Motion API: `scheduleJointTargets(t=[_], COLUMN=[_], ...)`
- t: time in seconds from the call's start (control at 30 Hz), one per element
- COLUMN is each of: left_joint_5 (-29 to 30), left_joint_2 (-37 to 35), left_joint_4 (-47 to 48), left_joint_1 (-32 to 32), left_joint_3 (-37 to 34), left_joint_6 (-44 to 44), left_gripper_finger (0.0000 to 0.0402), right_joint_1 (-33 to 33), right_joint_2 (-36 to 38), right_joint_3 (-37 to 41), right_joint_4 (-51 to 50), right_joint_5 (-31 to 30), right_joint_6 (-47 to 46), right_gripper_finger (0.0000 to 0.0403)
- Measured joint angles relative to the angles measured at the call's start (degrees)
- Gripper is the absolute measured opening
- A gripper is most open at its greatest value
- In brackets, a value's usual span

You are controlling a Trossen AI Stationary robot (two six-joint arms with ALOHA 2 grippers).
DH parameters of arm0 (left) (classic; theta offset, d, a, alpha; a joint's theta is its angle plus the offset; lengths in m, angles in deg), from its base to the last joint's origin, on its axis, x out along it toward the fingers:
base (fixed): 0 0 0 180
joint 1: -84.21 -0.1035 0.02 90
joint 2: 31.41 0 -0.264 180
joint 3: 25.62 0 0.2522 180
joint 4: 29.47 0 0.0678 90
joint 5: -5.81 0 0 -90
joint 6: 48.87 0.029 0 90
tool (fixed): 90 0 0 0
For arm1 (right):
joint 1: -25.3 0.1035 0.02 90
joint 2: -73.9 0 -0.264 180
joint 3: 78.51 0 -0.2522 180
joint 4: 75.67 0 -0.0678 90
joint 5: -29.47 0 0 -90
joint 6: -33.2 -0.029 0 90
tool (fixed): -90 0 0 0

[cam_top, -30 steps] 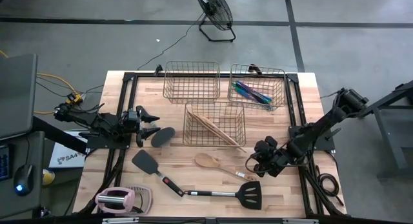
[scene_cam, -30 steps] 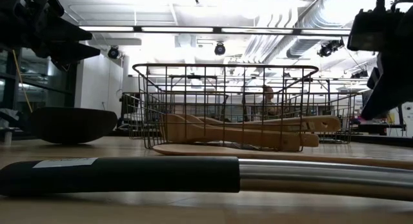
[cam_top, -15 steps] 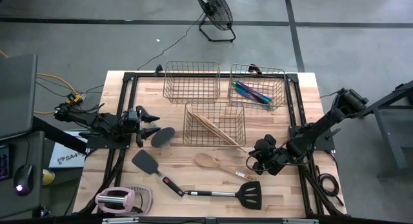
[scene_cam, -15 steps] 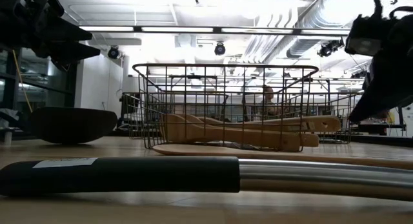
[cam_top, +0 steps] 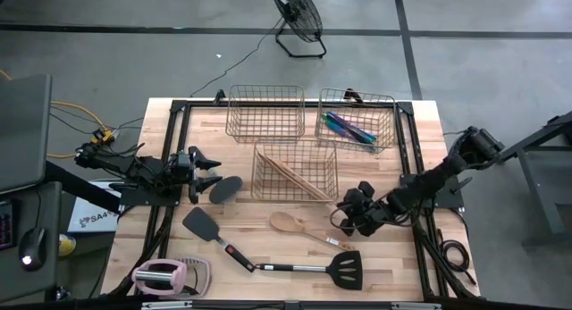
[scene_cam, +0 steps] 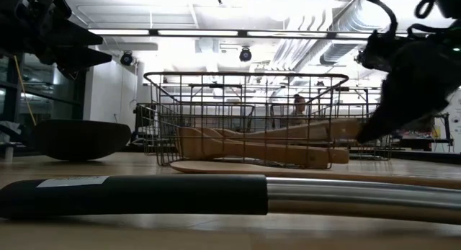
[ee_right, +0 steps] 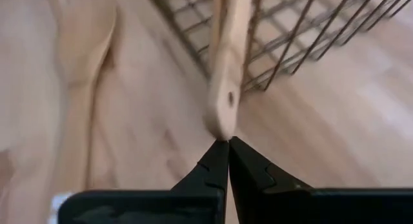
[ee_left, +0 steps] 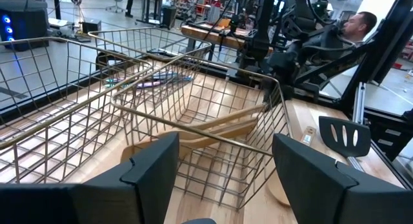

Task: Pick & Place Kitchen Items
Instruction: Put the wooden spatula into the bottom wire basket

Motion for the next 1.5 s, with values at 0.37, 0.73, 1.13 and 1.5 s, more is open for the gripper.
scheduleJointTargets(t=[0.37,0.73,1.13,1.5], left_joint_5=[0.0,0.0,0.0,0.0], left_joint_2=[0.02,0.0,0.01,0.0], left_joint_4=[-0.02,-0.01,-0.02,-0.02], left_joint_1=[0.0,0.0,0.02,0.0], left_joint_3=[0.0,0.0,0.0,0.0], left_joint_6=[0.0,0.02,0.01,0.0], left_gripper_finger=[0.0244,0.0244,0.0244,0.0244], right_joint_1=[-6.41,-6.16,-5.62,-5.64], right_joint_2=[0.0,0.0,0.02,0.04], right_joint_3=[-0.02,-0.02,-0.02,-0.02], right_joint_4=[4.57,4.19,0.68,0.59], right_joint_5=[5.28,14.07,20.49,24.8], right_joint_6=[6.17,4.76,1.91,2.06], right_gripper_finger=[0.0004,0.0004,0.0004,0.0004])
